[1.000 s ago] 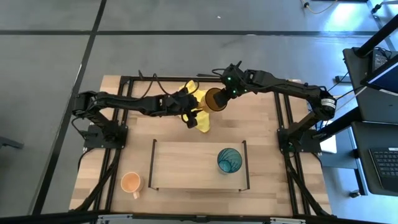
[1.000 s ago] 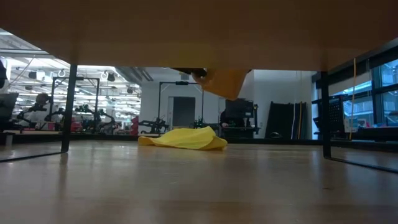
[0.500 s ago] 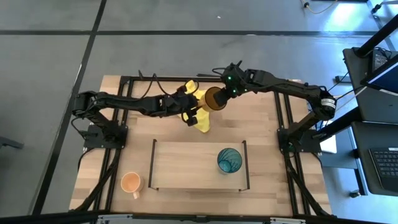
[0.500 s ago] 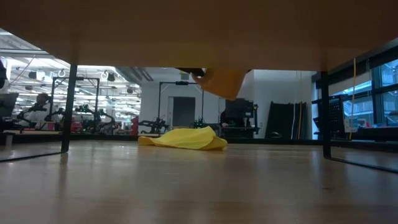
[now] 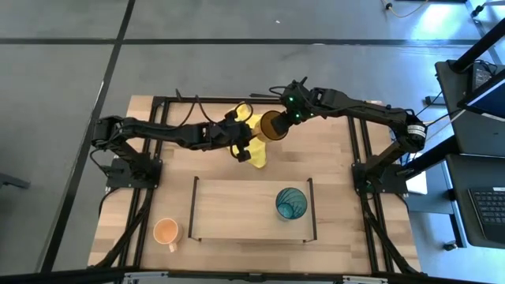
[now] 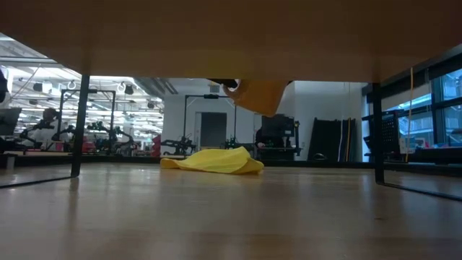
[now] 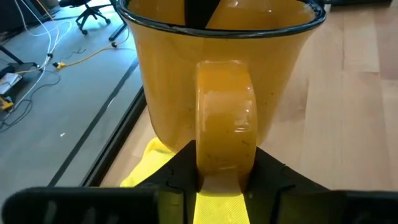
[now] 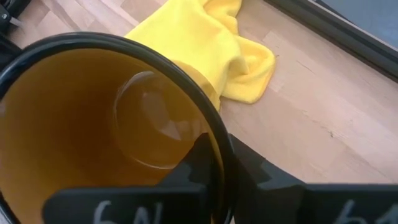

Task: Stack small to large cups/mugs on shelf
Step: Put the brown mug on the shelf

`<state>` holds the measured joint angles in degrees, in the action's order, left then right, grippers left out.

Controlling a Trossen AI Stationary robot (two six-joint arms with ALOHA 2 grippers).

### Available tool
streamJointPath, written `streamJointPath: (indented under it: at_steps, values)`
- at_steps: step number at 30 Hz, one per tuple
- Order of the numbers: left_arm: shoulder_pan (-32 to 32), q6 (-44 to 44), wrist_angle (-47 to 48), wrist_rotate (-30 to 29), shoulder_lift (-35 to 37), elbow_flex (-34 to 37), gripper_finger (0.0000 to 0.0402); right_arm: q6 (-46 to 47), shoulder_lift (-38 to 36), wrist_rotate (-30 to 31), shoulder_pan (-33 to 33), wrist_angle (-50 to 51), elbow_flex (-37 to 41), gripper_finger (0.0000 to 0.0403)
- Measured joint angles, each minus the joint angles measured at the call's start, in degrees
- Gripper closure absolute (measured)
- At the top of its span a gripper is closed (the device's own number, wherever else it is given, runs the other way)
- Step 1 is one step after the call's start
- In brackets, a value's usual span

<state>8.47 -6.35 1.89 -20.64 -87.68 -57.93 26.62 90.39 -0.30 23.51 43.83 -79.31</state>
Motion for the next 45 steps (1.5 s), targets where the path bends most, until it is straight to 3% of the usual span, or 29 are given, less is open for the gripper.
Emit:
streamJointPath:
  at_steps: [31, 45]
  values:
    - [-0.6, 0.5, 0.0, -0.9, 0.1, 0.1, 0.0315, -1.5, -0.1, 0.1, 0.0, 0.5, 0.1, 0.0351]
    - [-0.1, 0.7, 5.3, -2.2, 5.6, 0.0, 0.0315, -4.7, -0.3, -1.9, 0.7, -3.3, -0.1, 0.0347]
